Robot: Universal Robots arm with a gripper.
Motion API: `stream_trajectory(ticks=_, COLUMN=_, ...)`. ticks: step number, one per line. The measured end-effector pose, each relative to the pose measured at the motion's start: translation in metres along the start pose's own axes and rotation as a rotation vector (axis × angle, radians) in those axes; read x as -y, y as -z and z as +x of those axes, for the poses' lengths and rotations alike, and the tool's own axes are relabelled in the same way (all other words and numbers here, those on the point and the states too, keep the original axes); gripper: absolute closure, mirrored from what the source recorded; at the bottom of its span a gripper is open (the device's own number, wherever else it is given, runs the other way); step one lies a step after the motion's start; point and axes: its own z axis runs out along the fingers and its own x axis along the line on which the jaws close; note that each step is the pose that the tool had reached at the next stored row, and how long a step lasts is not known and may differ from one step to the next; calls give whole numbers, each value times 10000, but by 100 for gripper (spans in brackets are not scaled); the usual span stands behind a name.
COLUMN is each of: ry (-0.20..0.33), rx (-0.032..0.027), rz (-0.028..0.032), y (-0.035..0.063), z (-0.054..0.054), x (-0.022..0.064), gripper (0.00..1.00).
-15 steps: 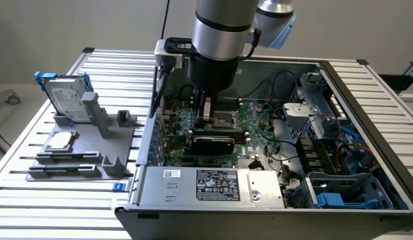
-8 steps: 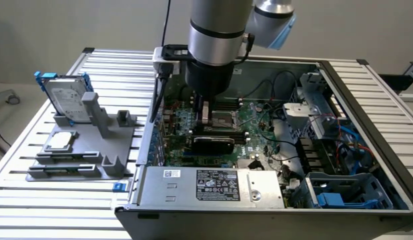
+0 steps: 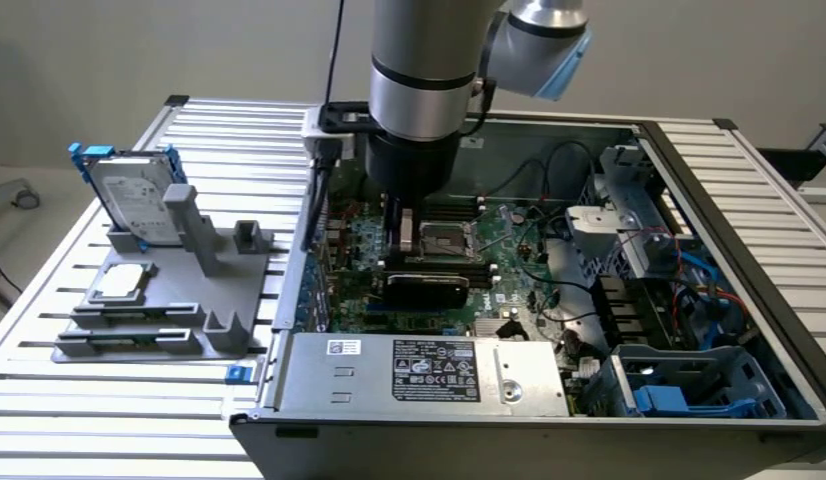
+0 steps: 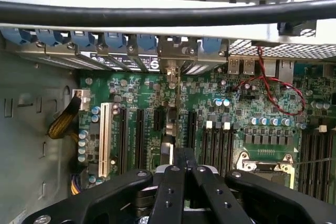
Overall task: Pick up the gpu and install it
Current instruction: 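Press down on the gpu until it lock into place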
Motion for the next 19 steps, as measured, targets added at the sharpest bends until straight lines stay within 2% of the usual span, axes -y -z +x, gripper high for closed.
stream_trajectory(ticks=2, ry=18, rx=-37, rz=16, y=-27, z=-1, x=1, gripper=89)
stream_trajectory(ticks=6, ry=21, rx=-180, rz=34, y=-68, z=-4, x=4, gripper=89)
stream_trajectory(ticks=9, ry=20, rx=-265, rz=39, y=-90, z=-11, x=6, gripper=89)
stream_trajectory(ticks=19, ry=30, rx=-429, rz=34, y=-104, z=-68, x=9, gripper=89)
